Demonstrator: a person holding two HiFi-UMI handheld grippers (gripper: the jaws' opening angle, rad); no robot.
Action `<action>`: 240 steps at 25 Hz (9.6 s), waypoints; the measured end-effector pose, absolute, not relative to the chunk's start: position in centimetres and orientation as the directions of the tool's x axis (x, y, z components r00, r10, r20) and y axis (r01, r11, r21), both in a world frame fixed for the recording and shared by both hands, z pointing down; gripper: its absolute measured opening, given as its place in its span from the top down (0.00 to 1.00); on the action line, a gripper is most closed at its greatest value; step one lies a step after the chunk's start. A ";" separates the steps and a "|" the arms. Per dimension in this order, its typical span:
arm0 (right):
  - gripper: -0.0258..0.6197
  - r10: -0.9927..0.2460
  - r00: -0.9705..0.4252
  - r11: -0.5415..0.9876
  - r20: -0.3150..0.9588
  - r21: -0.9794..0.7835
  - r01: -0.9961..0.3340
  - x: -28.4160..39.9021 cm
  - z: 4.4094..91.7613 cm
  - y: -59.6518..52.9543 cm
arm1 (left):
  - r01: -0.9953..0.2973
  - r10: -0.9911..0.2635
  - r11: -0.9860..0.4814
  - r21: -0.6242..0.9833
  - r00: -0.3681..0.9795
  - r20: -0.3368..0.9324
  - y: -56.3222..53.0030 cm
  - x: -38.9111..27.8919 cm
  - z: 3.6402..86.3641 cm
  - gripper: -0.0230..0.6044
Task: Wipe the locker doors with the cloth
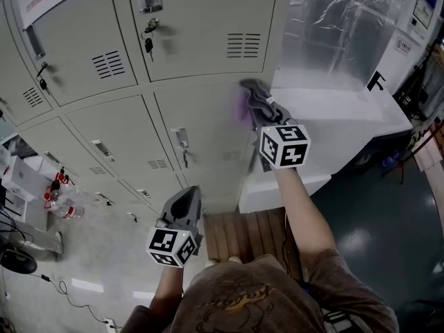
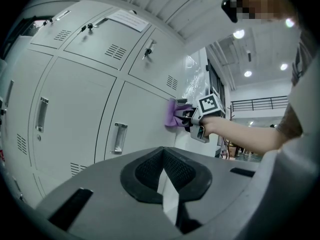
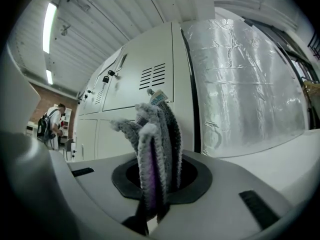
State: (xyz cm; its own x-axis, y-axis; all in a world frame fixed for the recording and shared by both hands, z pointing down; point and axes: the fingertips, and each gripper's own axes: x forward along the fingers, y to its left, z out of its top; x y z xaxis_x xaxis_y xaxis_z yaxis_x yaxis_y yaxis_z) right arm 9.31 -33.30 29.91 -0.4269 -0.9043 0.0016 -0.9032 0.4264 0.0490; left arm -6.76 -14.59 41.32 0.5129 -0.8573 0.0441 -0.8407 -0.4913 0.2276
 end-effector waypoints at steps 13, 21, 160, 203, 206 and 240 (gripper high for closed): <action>0.88 -0.920 -0.391 0.391 -0.026 -0.044 -0.919 10.5 30.1 -31.6 | -0.844 -0.861 -0.486 0.227 0.507 0.045 -14.5 -6.4 41.4 0.96; 0.88 -0.823 -0.568 0.568 -0.032 0.005 -0.823 4.4 30.5 -28.3 | -0.858 -0.875 -0.459 0.231 0.482 0.053 -14.1 -7.2 41.6 0.96; 0.88 -0.734 -0.658 0.671 0.168 0.026 -0.741 -9.6 48.4 -31.2 | -0.923 -0.935 -0.291 0.250 0.330 0.129 -13.8 -14.7 44.4 0.96; 0.88 -0.936 -0.306 0.315 0.171 0.027 -0.949 10.3 48.5 -33.0 | -0.849 -0.861 -0.443 0.287 0.492 0.128 -16.7 -9.0 45.0 0.96; 0.88 -0.945 -0.272 0.278 0.180 0.012 -0.960 11.3 48.8 -33.0 | -0.849 -0.861 -0.442 0.291 0.492 0.130 -16.7 -9.0 45.1 0.96; 0.88 -0.655 -0.708 0.703 0.263 -0.129 -0.699 -11.5 56.5 -25.3 | -0.936 -0.938 -0.216 0.277 0.278 0.207 -12.9 -17.4 46.6 0.96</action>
State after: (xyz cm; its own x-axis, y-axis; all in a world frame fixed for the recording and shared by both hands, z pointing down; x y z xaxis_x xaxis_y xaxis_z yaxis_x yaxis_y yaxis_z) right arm -11.46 -25.32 56.51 -0.7081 -0.6552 0.2632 -0.6989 0.7034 -0.1293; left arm -17.40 -12.94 46.59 0.2777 -0.9380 0.2074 -0.9364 -0.2161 0.2765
